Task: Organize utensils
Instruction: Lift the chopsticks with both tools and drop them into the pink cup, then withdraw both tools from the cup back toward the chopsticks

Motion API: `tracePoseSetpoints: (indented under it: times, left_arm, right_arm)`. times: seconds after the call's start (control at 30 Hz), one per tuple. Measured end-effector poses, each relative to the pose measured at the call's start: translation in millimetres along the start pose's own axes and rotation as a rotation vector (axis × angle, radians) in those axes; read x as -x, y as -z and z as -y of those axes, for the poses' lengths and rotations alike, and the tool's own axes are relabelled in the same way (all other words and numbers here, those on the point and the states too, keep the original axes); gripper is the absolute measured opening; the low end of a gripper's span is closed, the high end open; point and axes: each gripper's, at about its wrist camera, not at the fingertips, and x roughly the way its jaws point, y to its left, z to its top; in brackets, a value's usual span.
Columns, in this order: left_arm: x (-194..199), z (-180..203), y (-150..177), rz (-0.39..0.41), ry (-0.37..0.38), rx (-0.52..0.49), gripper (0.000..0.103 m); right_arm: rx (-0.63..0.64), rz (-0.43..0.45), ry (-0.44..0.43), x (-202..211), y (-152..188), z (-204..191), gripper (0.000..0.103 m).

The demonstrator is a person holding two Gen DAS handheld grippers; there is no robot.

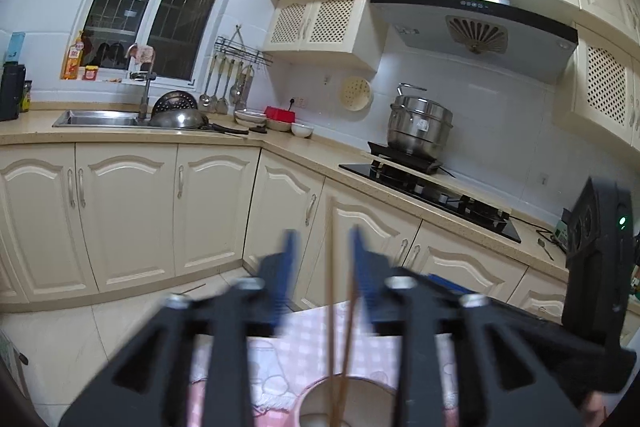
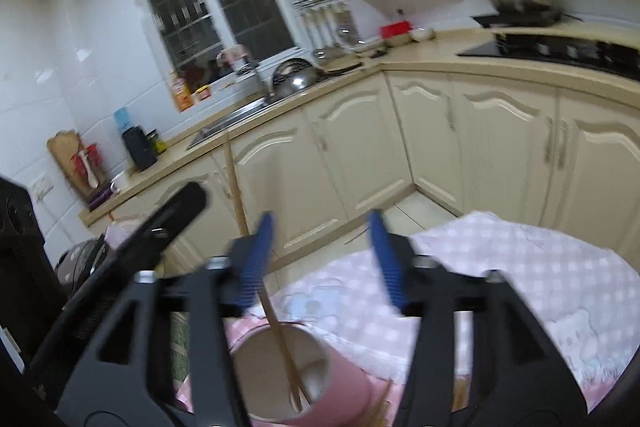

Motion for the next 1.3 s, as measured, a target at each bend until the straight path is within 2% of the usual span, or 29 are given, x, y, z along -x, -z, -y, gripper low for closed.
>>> tracePoseSetpoints:
  times: [0.03,0.13,0.17,0.23,0.43,0.67,0.97,1.3]
  left_arm:
    - [3,-3,-1,0.000,0.001,0.013,0.072]
    - [16,-4,-6,-0.004,-0.010,0.003,0.086]
    - [17,-4,-7,-0.011,-0.014,-0.005,0.092]
    - [24,-1,-10,-0.032,-0.037,-0.026,0.094]
    - [40,1,-18,-0.109,-0.111,-0.056,0.096]
    - [56,4,-18,-0.190,-0.133,-0.100,0.096]
    - [72,8,8,-0.293,-0.126,-0.155,0.096]
    - [69,18,46,-0.417,-0.119,-0.174,0.096]
  right_arm:
    - [-0.009,0.003,0.004,4,-2,3,0.077]
    - [-0.023,0.010,0.022,19,-6,11,0.092]
    - [-0.028,0.004,0.029,24,-8,14,0.094]
    - [-0.029,-0.010,0.041,31,-11,17,0.096]
    - [-0.036,-0.060,0.091,49,-13,23,0.097]
    - [-0.038,-0.165,0.145,62,-11,26,0.097]
    - [-0.060,-0.265,0.225,84,15,46,0.097]
    - [-0.089,-0.373,0.275,94,54,68,0.097]
